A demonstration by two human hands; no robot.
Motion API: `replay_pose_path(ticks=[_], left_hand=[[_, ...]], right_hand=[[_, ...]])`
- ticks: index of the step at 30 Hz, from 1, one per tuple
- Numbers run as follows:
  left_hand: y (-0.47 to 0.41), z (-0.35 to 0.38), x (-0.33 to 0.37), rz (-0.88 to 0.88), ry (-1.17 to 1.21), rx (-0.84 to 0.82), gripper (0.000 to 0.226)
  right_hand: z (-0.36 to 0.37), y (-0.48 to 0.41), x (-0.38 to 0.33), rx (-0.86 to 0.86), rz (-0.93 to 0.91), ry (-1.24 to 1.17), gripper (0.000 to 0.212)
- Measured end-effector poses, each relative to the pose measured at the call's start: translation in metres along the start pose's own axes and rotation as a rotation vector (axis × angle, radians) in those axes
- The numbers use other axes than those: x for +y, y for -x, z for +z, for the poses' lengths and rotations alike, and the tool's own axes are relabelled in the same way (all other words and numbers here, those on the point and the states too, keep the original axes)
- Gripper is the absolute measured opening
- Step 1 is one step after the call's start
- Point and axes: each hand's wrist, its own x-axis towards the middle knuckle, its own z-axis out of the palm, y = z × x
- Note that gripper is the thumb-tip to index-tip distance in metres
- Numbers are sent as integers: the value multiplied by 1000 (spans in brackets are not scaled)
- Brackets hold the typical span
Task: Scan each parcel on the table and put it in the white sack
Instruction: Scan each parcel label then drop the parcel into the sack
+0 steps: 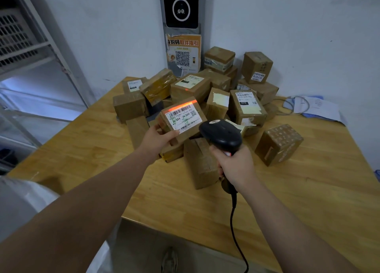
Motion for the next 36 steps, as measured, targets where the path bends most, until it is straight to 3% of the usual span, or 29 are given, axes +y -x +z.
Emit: replay_pose_path(ticks=[14,19,23,36], left_hand=[[3,2,1,-60,44,-30,49],[5,4,1,-40,28,2,52],[3,2,0,3,-10,30,73],[-2,-10,-5,76,-45,75,83]], right_hand=[[-2,11,13,-32,7,4,27],[0,14,7,-48,-7,55,31],[0,13,-1,-35,1,35,27],[-9,2,-27,-34,0,125,31]])
